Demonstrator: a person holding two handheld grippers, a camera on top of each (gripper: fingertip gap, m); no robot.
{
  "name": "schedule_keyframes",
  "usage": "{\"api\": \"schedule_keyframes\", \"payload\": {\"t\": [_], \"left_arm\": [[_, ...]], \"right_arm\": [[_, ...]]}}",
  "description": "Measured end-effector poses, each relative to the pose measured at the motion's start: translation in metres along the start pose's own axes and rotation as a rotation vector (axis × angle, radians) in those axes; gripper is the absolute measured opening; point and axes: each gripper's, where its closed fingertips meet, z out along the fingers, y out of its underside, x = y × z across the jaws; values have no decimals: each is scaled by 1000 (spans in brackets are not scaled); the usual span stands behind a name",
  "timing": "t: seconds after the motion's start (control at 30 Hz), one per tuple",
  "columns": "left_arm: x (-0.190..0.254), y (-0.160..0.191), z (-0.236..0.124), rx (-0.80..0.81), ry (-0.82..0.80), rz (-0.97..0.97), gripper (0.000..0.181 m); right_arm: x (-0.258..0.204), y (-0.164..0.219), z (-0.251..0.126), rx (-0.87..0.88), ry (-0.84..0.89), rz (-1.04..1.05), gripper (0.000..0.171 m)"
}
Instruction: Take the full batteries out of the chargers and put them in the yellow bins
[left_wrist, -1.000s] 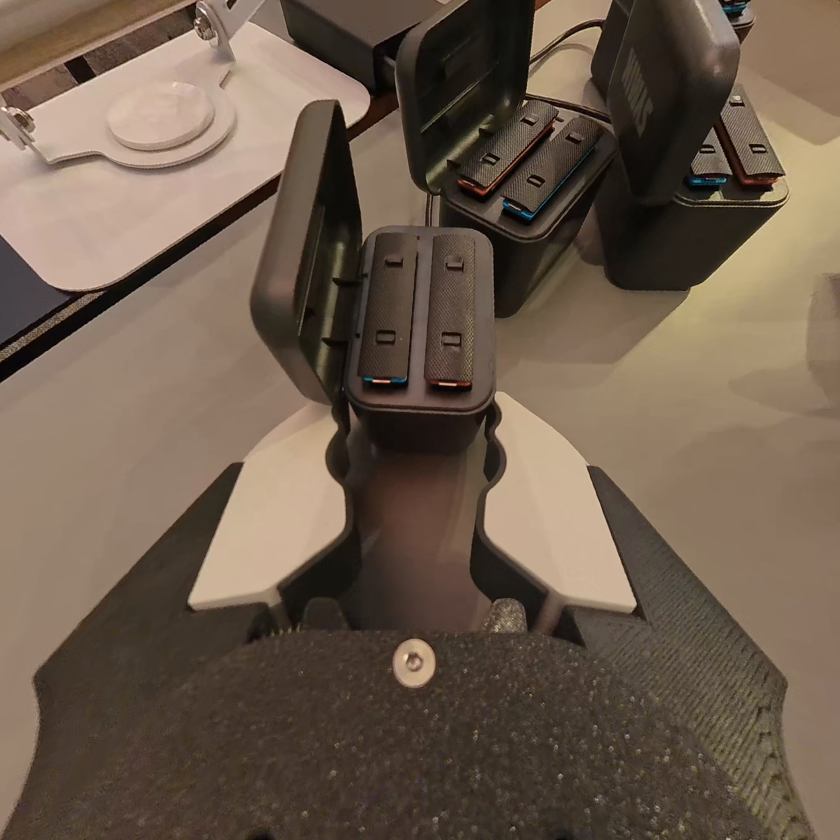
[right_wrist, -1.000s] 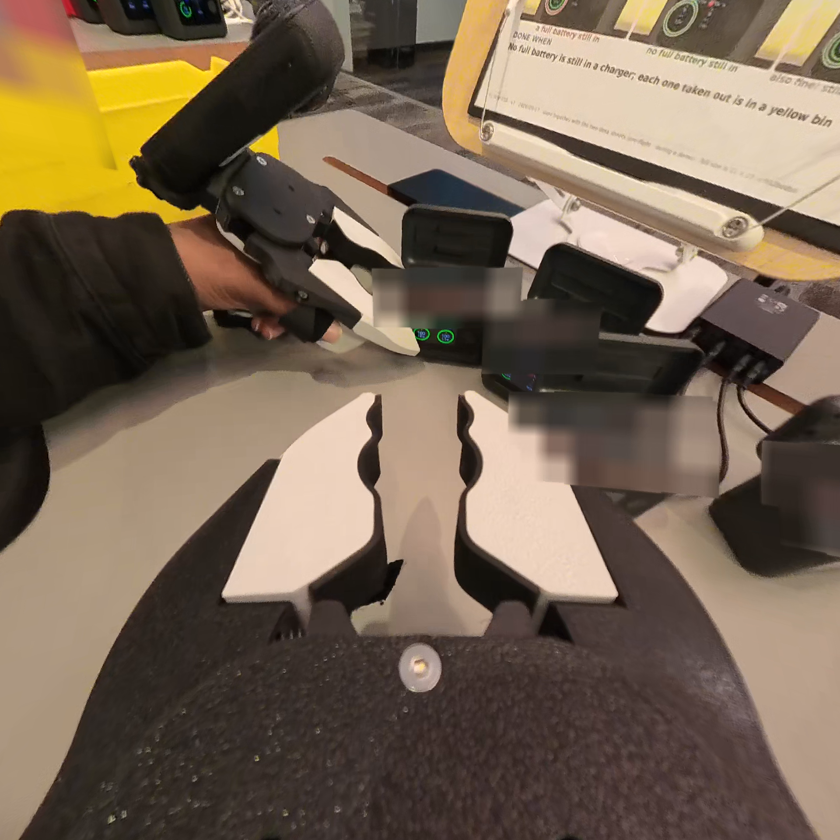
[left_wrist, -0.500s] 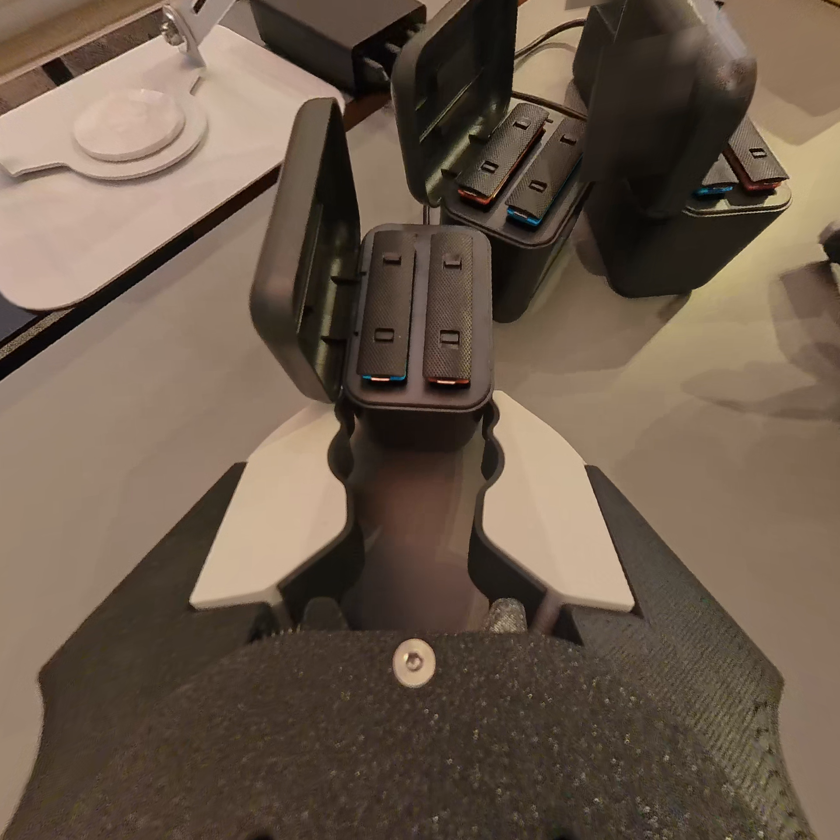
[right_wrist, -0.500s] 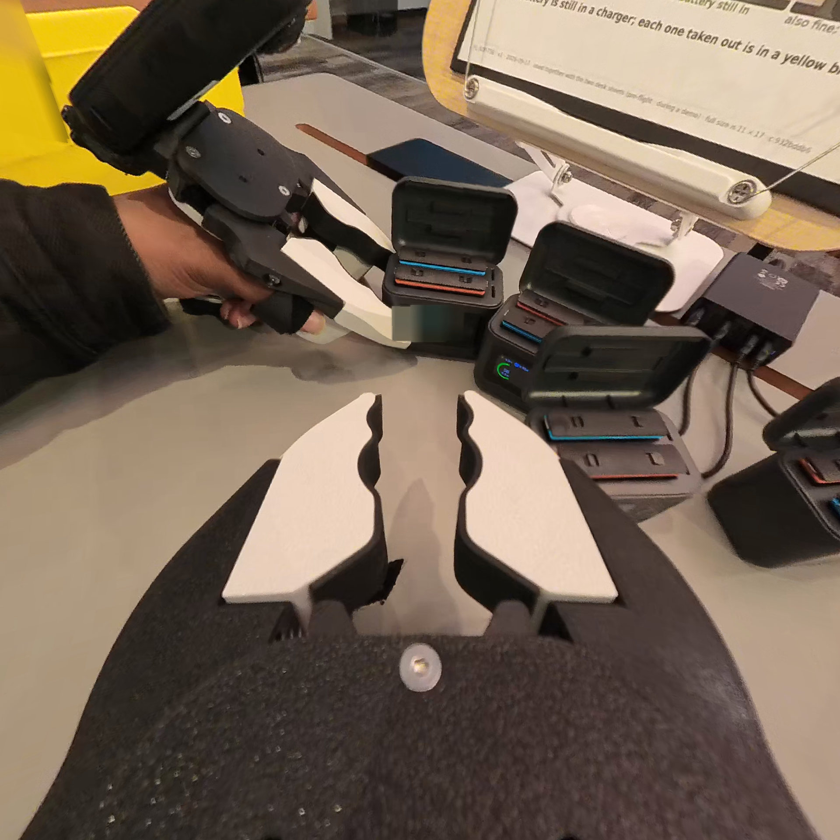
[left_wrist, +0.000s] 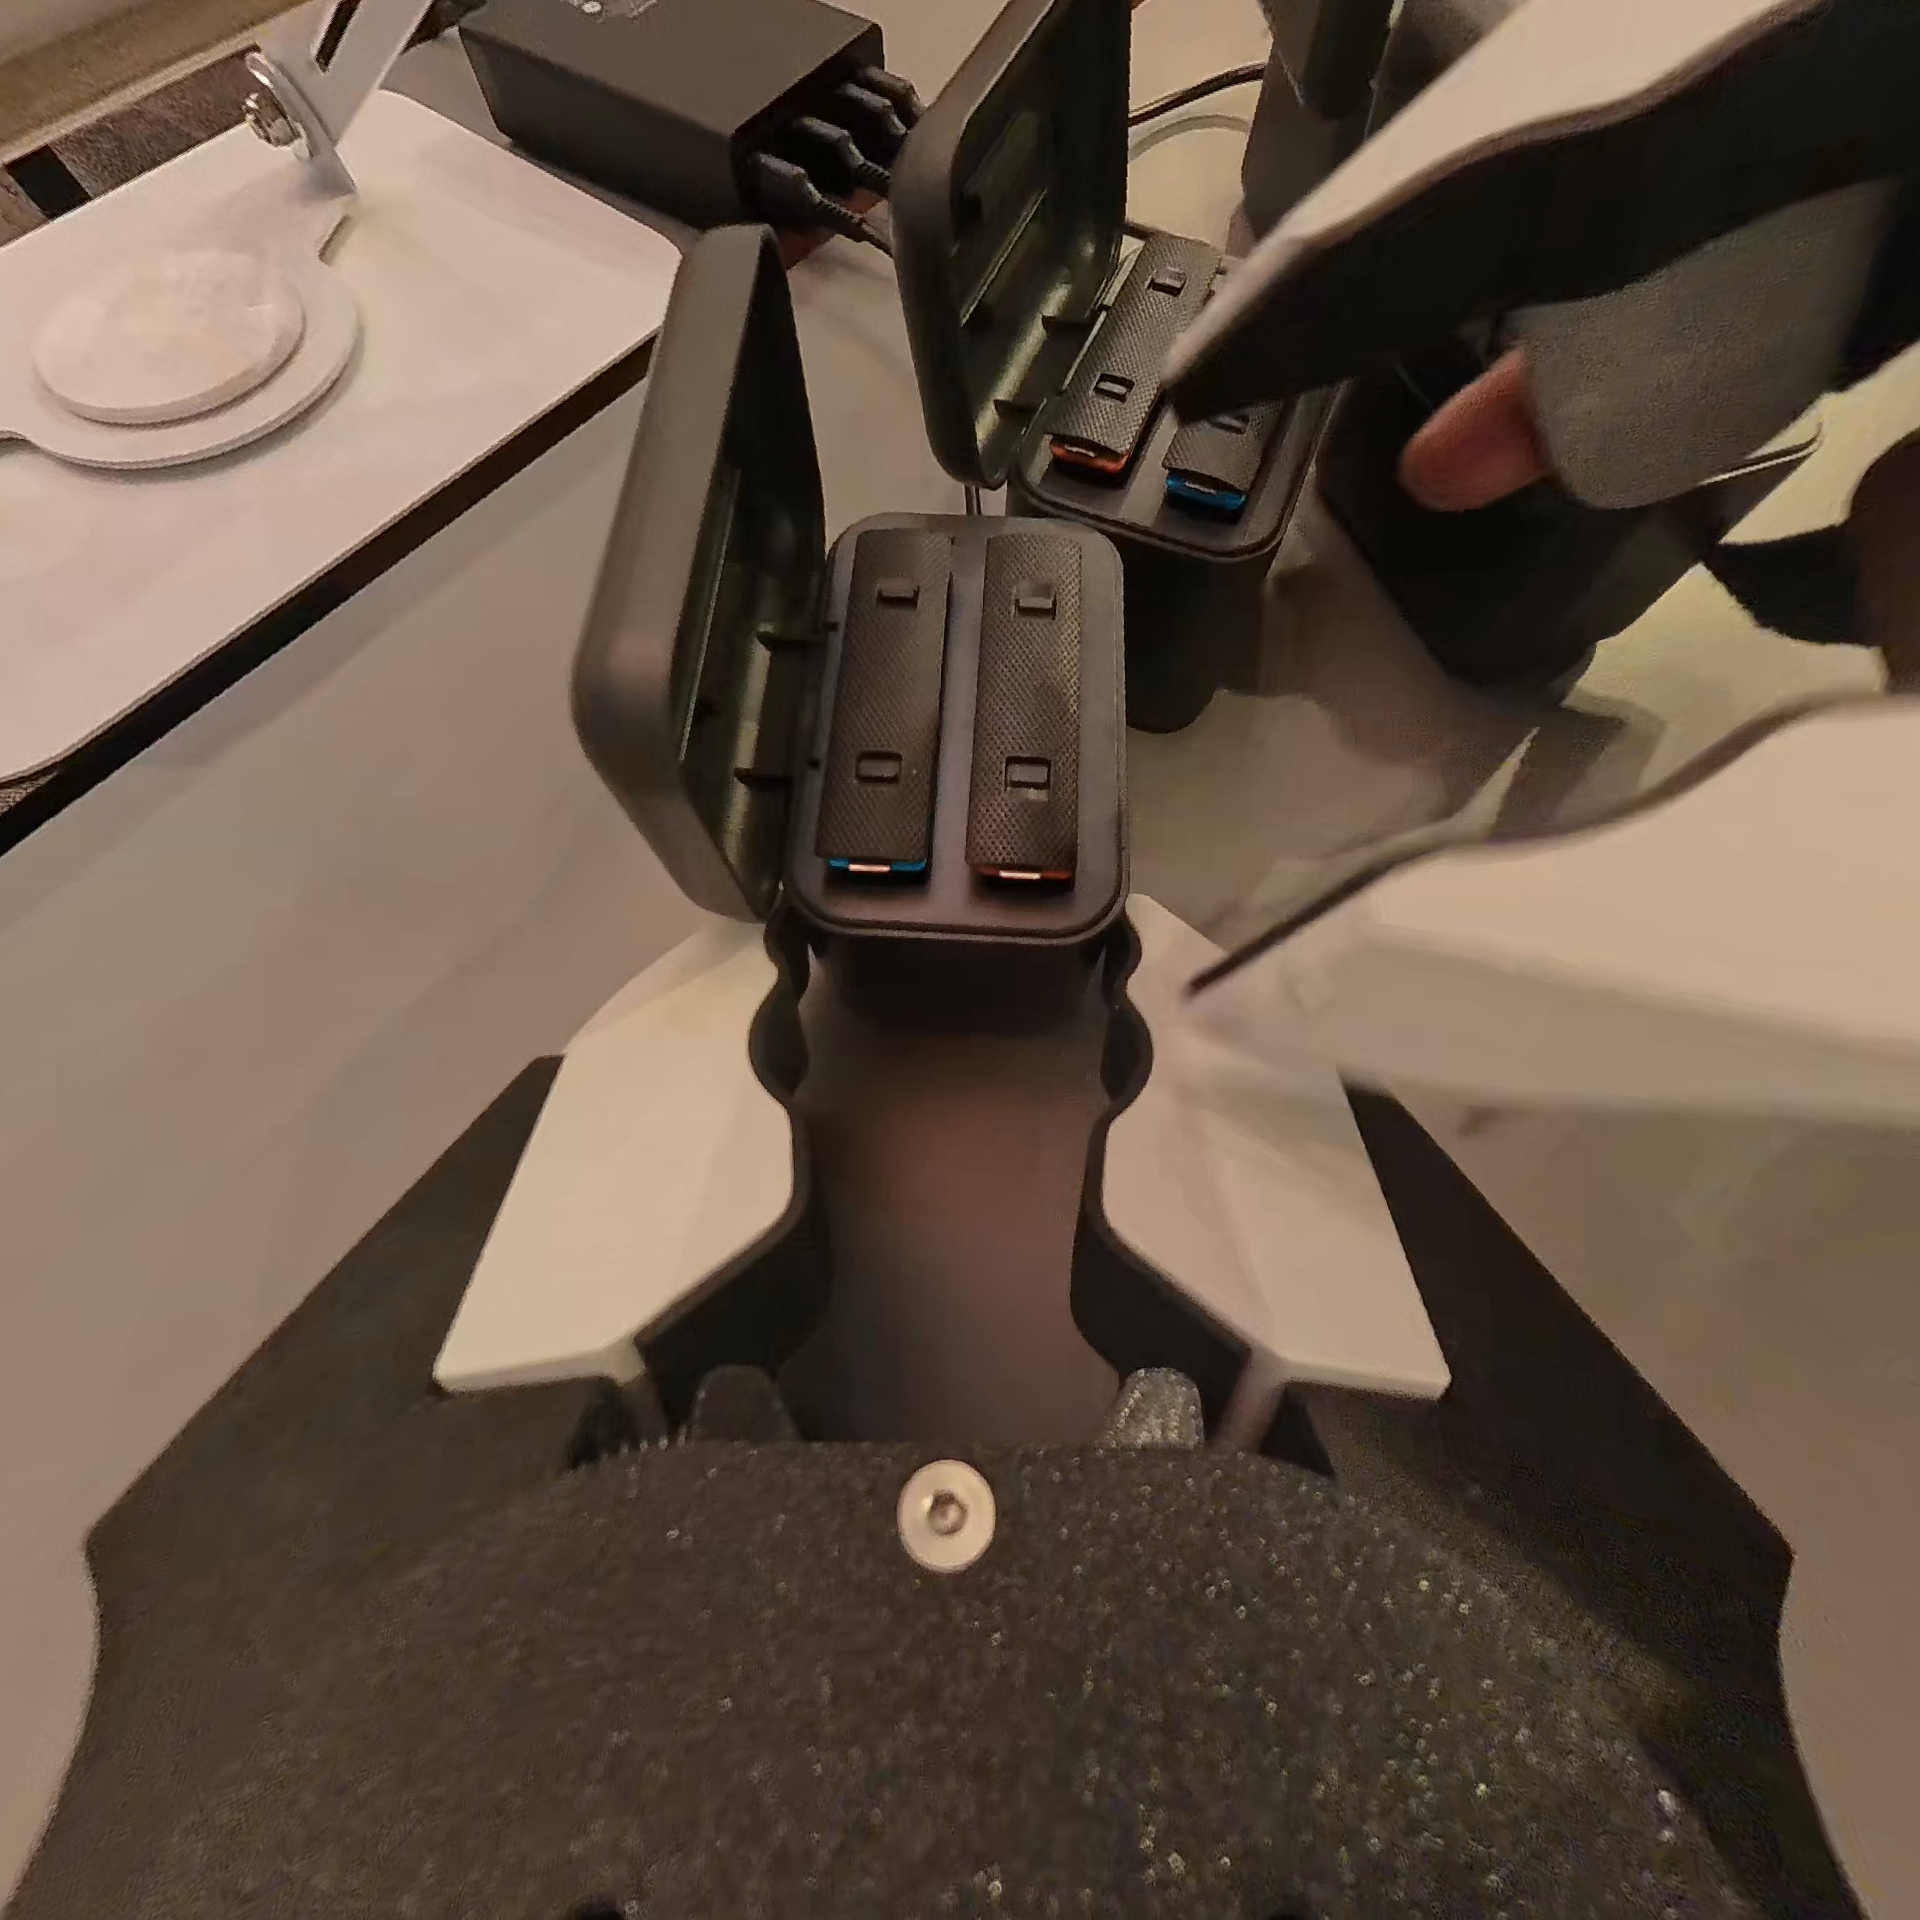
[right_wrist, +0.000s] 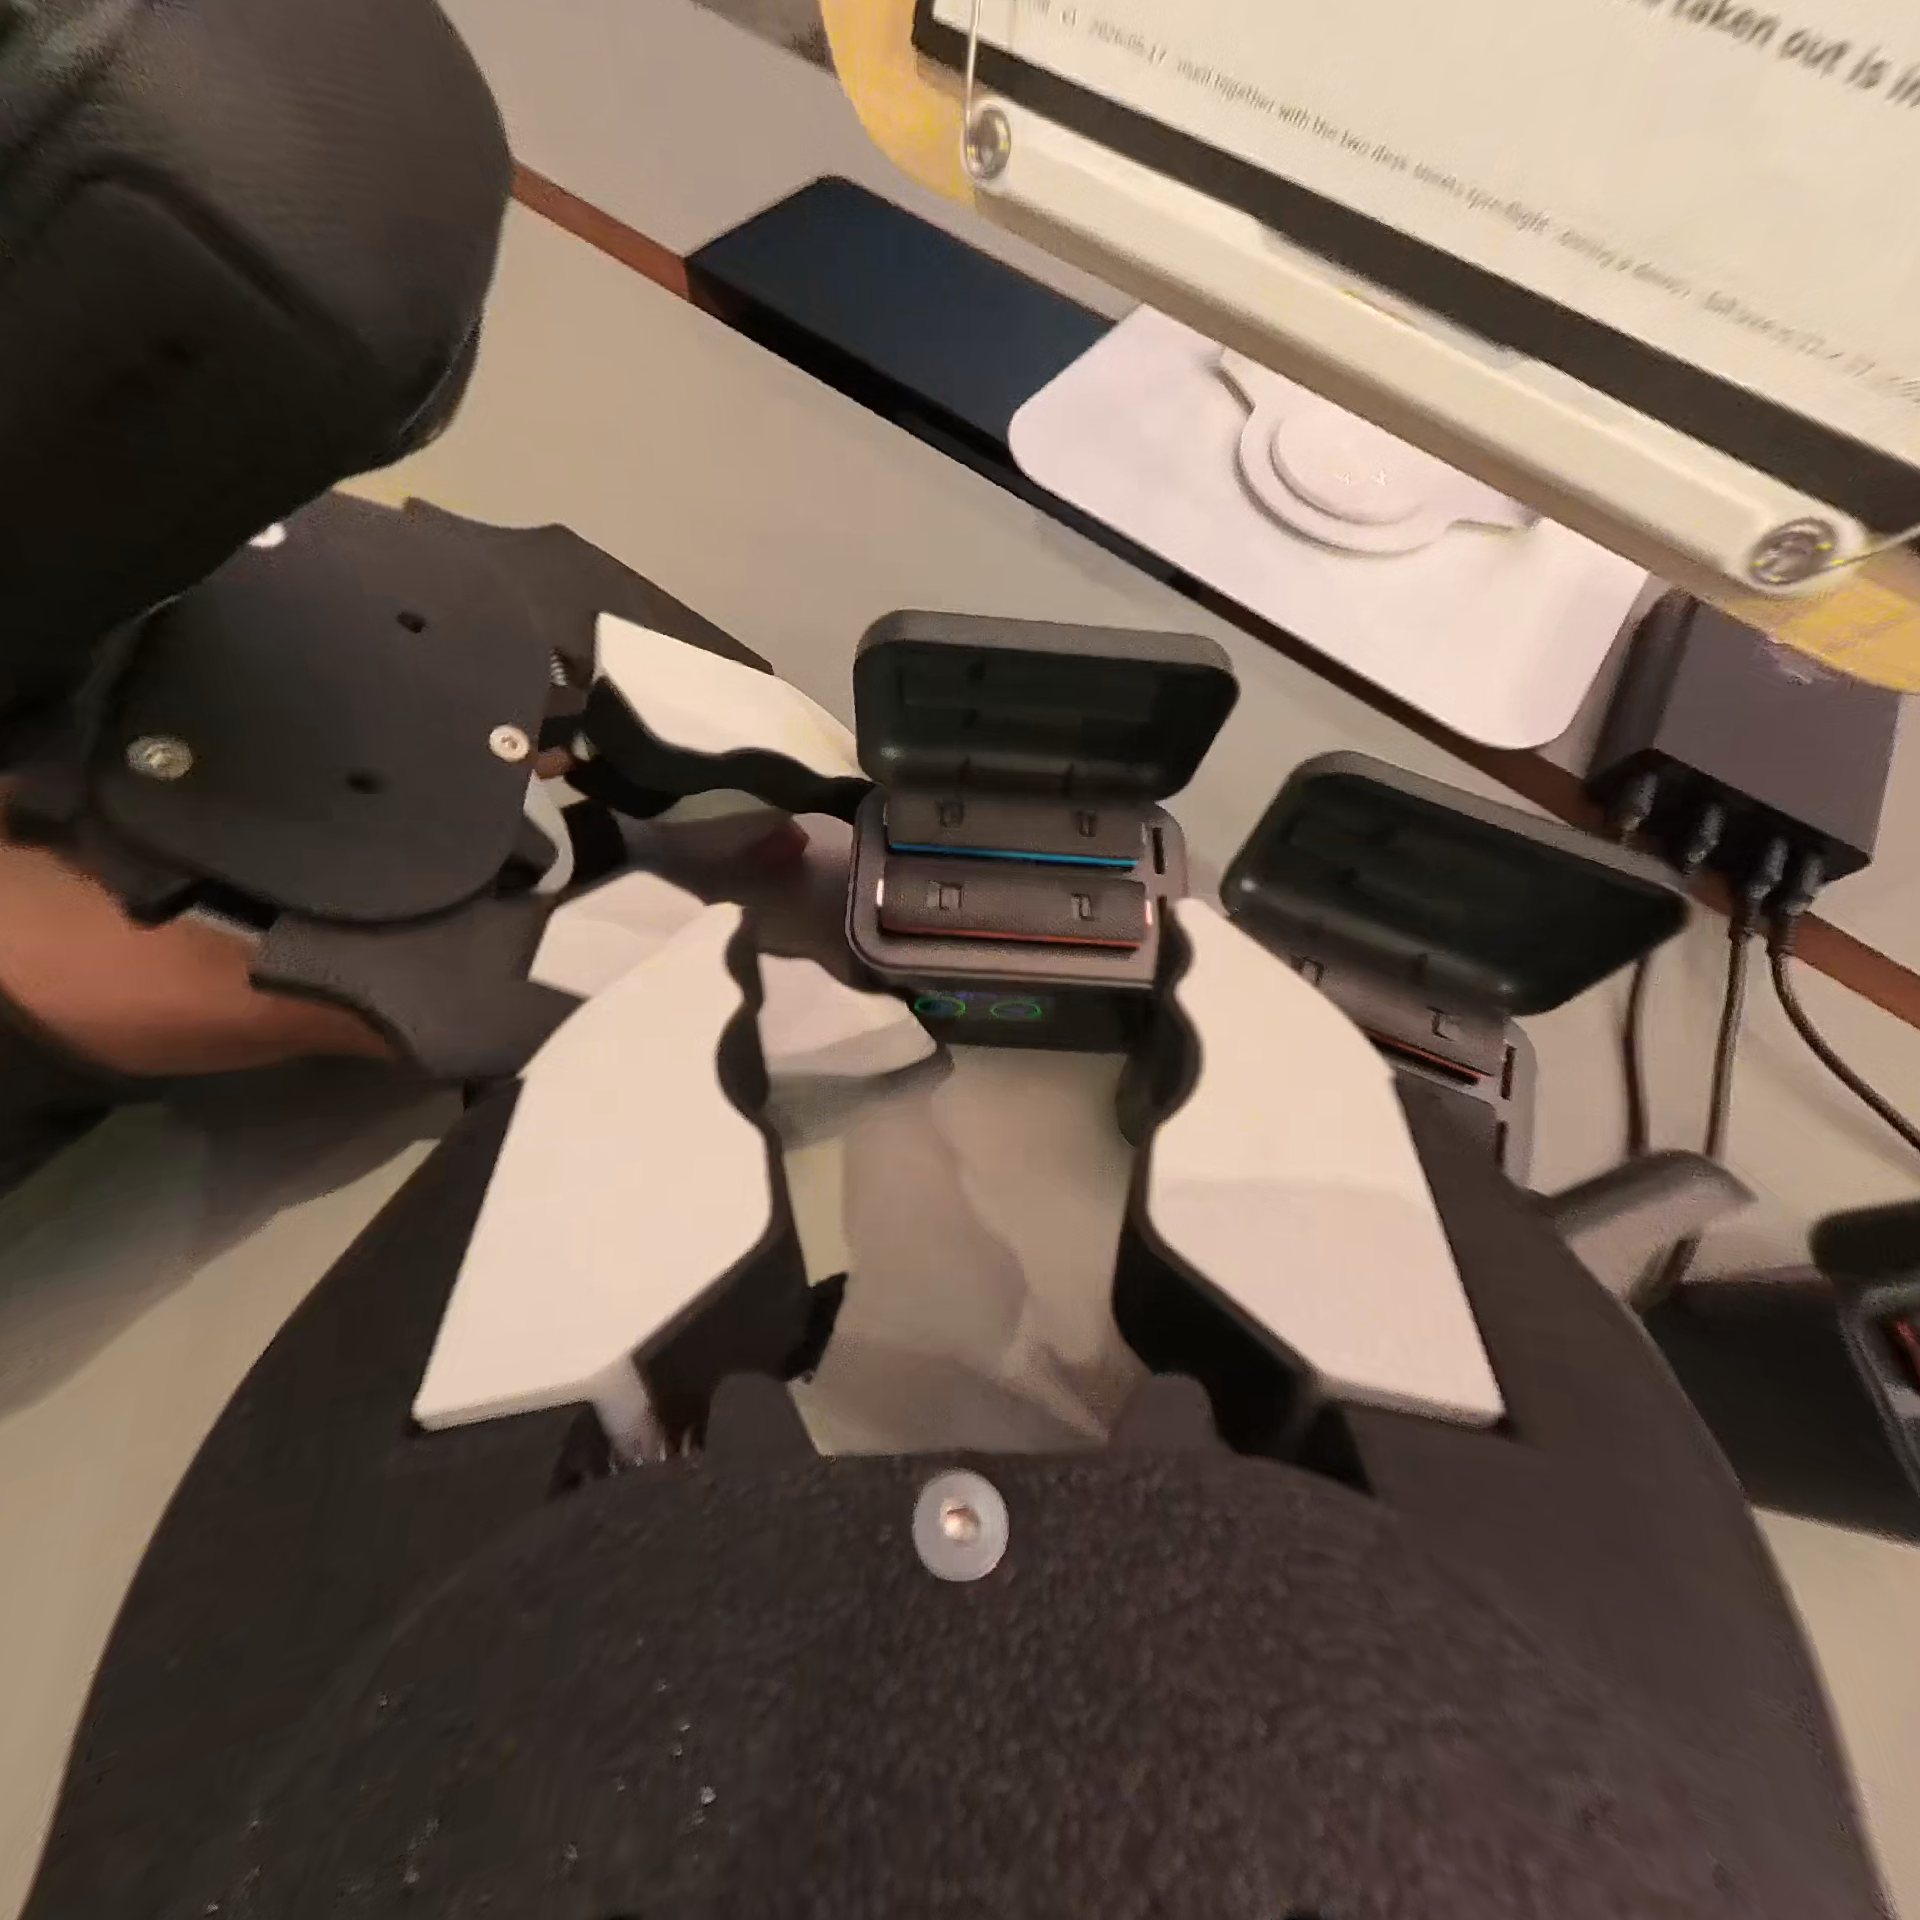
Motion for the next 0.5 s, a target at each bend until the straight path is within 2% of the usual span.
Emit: {"api": "schedule_keyframes", "payload": {"t": [0.03,0.13,0.27,0.33,0.5], "left_arm": [[0,0,0,1,1,-2,55],[-2,-1,0,5,7,-10,55],[-2,0,0,5,9,-4,55],[-2,0,0,5,12,5,55],[-3,0,0,5,17,11,55]], "right_arm": [[0,-1,5,-9,22,0,79],[4,-4,17,-15,90,22,84],[3,-7,15,19,138,18,78],[-4,-16,9,76,134,-7,69],[6,-1,23,-17,108,16,76]]}}
